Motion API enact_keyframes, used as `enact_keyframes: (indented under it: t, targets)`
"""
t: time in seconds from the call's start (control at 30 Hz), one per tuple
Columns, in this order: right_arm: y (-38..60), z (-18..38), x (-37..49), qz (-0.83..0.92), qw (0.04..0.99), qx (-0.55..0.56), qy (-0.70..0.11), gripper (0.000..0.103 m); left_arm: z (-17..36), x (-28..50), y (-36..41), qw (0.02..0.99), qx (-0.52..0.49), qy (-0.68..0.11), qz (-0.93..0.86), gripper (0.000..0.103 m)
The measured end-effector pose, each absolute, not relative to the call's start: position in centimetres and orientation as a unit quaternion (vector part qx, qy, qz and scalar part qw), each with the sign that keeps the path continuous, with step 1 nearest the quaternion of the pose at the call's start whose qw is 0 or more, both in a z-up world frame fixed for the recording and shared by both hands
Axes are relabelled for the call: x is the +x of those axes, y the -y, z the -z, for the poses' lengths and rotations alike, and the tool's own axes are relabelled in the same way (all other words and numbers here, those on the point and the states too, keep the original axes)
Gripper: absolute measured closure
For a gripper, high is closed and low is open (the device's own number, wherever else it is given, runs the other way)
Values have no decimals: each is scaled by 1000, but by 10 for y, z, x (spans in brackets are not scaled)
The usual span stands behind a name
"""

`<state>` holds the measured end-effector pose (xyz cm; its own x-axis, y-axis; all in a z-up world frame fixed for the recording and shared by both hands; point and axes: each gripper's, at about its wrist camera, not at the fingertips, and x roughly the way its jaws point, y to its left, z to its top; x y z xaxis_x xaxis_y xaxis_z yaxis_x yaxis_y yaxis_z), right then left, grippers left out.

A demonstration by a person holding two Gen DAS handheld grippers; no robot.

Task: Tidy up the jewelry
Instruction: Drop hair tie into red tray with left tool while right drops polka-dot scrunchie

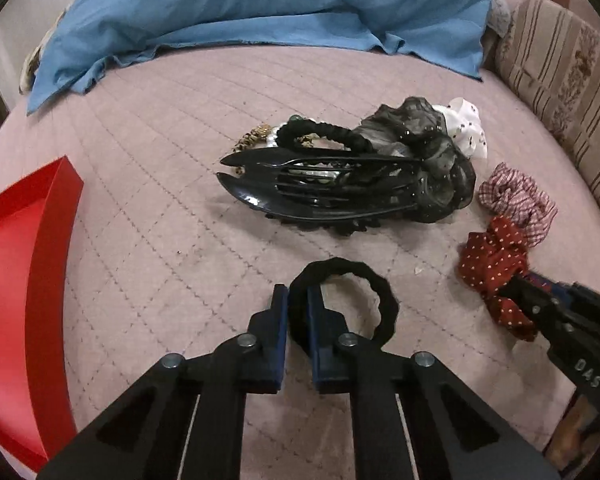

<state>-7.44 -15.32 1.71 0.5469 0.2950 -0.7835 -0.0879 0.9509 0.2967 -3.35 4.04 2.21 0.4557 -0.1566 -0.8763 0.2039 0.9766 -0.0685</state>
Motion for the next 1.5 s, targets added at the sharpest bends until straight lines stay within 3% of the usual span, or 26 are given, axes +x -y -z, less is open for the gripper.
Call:
enact_keyframes:
  t: [0.1,0.5,0.93,1.2,1.5]
  targets:
    - [151,-22,-78,-114,875,108,-457,88,-33,-39,-50,856,6,-505,108,95]
    - [112,-79,-103,-162,887,76,-425,88,-91,-67,-145,882,-88,-456,77,95]
    - [-34,-127,-85,-273,868,-2,-415,88,-92,-23,-307,892,-104,-435,-70,95]
    - [-140,-121,-31,-313,847,-33,-428,87,-71,13,-374,879,-129,-442,-126,95]
    - [-198,-83,16,-300,834,-62,-460,85,-53,26,-385,866,-131,-466,-125,95]
